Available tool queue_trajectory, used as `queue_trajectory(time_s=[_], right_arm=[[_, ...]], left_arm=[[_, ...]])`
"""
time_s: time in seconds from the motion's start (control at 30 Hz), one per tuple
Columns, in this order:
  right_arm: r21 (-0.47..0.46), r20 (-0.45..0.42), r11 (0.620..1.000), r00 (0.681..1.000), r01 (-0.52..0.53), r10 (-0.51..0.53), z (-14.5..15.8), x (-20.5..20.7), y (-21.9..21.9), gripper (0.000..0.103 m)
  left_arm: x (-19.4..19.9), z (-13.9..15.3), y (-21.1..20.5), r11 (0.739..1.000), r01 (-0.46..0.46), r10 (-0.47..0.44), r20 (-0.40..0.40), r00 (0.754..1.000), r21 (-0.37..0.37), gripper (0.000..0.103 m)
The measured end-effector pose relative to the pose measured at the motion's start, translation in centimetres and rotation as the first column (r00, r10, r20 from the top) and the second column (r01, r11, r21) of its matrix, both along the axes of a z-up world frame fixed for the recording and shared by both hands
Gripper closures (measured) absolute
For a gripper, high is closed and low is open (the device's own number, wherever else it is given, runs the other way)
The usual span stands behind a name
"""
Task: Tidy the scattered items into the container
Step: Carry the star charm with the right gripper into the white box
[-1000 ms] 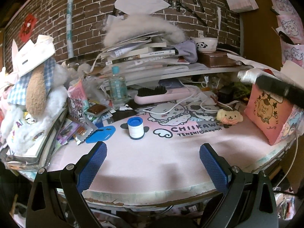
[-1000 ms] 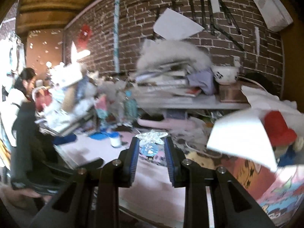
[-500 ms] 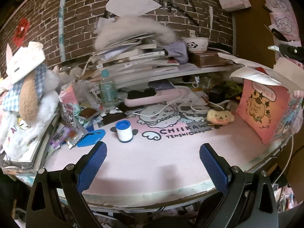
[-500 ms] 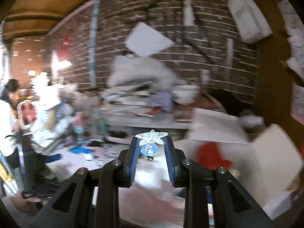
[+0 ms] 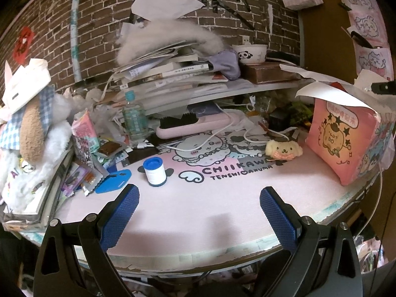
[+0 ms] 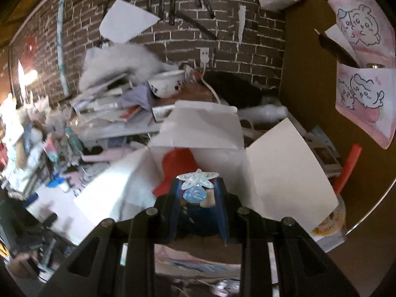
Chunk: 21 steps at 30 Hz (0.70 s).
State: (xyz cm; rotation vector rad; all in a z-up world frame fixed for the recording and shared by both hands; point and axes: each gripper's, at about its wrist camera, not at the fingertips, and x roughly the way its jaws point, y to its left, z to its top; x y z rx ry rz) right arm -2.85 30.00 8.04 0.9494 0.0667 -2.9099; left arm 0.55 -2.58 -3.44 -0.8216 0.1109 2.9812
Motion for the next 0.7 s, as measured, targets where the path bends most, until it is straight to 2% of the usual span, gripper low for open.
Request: queue_trajectory(time_s=[0.23,0.57,0.7], right_arm=[[0.043,0.111,0.995,0.991,-0.086,0.081,-1.4,-1.3,-1.4,0.079],[0.044,0.281,0.985,0.948,-0.169,0.15,-2.9,-3.5,-2.8,0.079],[0.051,0.314,0.983,0.937,-0.177,0.152,-3.2,-4.0,-3.0,0.079]], left_arm=[[0.0,0.0,0.1,1.0,0.0,0.0,0.0,1.0,-0.002,0.005],[0.1,0.0,0.1,1.0,-0.002,0.002,0.001,1.0,-0.002,0.005],[0.1,0.0,0.1,1.0,-0.004,0.004,0.001,1.0,-0.001,0.005]])
